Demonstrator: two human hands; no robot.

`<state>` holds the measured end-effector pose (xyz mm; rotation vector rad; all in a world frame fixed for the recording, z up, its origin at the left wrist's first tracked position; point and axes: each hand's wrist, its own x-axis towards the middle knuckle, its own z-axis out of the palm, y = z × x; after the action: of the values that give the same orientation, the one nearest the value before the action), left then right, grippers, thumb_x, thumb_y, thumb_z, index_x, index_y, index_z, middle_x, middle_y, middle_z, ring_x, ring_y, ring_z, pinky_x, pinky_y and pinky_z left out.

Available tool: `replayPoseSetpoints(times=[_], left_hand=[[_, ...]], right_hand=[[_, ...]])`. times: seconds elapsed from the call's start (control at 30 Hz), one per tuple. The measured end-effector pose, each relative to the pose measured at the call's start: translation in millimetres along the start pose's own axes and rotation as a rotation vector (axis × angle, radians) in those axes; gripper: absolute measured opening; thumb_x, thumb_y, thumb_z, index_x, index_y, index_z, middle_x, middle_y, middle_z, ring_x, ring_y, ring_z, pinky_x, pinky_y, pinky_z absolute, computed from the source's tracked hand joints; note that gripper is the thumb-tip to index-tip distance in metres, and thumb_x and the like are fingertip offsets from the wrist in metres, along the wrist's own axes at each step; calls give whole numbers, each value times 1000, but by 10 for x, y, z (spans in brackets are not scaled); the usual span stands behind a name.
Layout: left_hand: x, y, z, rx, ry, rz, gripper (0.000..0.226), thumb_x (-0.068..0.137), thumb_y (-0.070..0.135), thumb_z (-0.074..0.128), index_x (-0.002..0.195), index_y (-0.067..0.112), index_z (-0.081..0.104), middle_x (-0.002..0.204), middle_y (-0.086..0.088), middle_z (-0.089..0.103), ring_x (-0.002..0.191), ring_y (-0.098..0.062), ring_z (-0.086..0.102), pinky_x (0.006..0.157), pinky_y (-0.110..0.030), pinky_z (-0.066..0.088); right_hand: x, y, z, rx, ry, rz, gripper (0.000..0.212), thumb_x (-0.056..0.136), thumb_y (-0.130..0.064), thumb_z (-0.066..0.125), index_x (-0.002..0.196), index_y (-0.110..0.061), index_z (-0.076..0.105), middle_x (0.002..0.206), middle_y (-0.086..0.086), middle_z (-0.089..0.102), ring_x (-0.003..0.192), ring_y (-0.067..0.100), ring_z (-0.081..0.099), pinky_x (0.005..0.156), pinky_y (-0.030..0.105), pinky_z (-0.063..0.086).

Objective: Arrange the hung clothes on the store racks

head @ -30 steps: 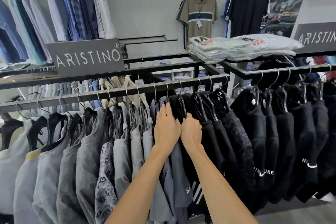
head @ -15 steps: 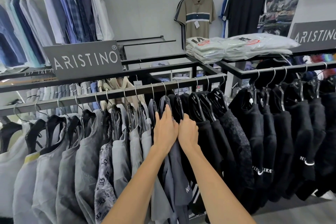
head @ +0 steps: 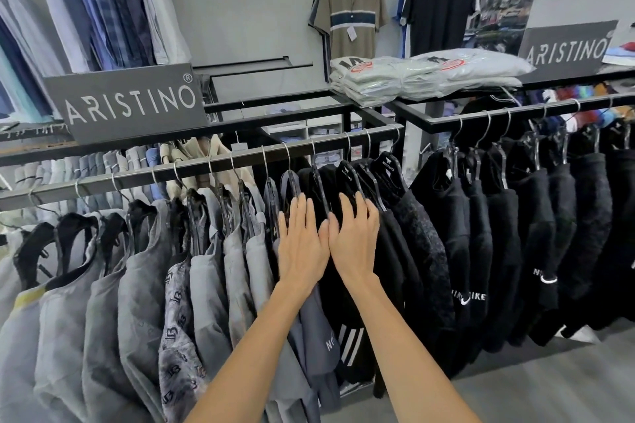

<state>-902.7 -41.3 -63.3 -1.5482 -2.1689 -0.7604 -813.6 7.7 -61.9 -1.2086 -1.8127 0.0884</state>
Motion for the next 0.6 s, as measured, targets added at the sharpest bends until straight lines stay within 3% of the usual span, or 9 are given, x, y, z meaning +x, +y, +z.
replayPoseSetpoints(times=[0.07,0.17,0.4,0.6], left_hand=[[-17,11,6,-3,-18,-11,57,106,40,21,154,9,23,163,-6,15,151,-16,5,123,-39,1],[-34,15,-31,-8,-50,-15,58,106,41,17,155,11,18,164,-3,11,151,-13,0,123,-37,-3],[-129,-62,-185,-9,-46,-8,58,106,41,19,156,12,18,163,-3,13,151,-14,3,122,-35,-4],[-92,-694,-733,89,115,-141,61,102,42,16,154,12,27,161,-3,24,150,-17,15,123,-39,5]], right_hand=[[-29,9,14,-80,-46,55,47,101,-39,49,143,-19,52,153,19,40,145,35,31,120,60,16],[-64,-1,31,-110,-143,101,53,104,-45,37,149,-19,44,159,20,29,151,34,18,121,60,7],[-112,-86,-40,-44,-198,103,49,106,-37,37,151,-19,40,163,18,20,153,31,7,121,61,2],[-117,-739,-3,86,-215,-168,47,103,-38,45,146,-19,49,161,16,28,152,31,14,121,60,7]])
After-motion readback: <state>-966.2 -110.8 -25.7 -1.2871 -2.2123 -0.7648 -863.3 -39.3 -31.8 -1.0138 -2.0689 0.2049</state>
